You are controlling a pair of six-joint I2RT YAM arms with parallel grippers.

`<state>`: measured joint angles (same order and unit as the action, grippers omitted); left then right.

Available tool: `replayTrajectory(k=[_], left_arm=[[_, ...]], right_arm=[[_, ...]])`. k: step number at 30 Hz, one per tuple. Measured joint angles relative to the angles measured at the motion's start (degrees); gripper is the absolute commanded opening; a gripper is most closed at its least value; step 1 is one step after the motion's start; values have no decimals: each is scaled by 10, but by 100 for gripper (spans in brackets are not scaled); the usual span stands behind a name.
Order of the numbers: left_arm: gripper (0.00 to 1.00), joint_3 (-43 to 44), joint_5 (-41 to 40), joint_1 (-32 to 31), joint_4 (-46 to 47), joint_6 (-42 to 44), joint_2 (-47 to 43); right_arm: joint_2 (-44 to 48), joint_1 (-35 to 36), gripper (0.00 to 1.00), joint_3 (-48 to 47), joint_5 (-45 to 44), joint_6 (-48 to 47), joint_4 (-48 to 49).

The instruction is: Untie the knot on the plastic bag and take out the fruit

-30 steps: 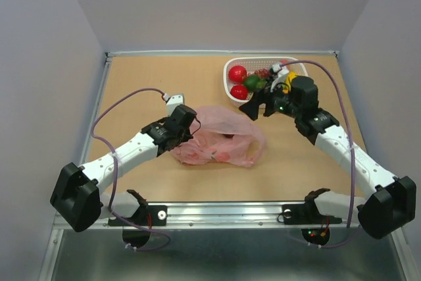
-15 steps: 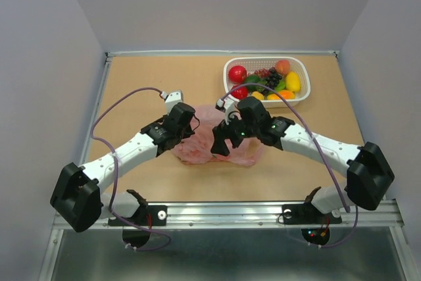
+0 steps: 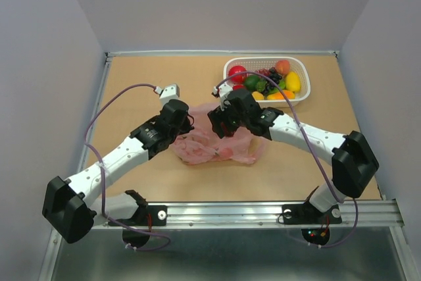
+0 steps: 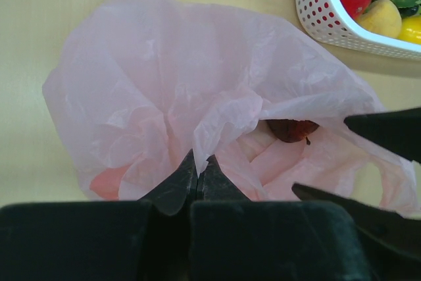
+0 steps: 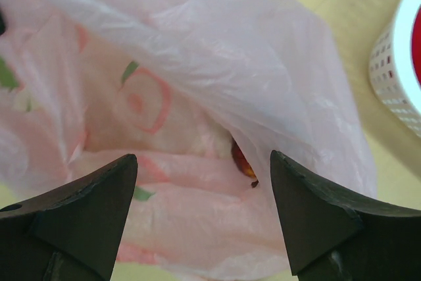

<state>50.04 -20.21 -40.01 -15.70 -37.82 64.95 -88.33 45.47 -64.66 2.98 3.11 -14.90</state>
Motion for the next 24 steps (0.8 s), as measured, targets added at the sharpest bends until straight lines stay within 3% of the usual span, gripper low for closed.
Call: replayTrajectory(k=[15, 24], left_arm=[[0, 24, 31, 0, -14, 19, -6], [0, 24, 20, 0, -23, 10, -6]], right_arm=[[-118, 0, 89, -24, -88, -39, 19], [-49, 0, 86, -21, -57, -40, 19]])
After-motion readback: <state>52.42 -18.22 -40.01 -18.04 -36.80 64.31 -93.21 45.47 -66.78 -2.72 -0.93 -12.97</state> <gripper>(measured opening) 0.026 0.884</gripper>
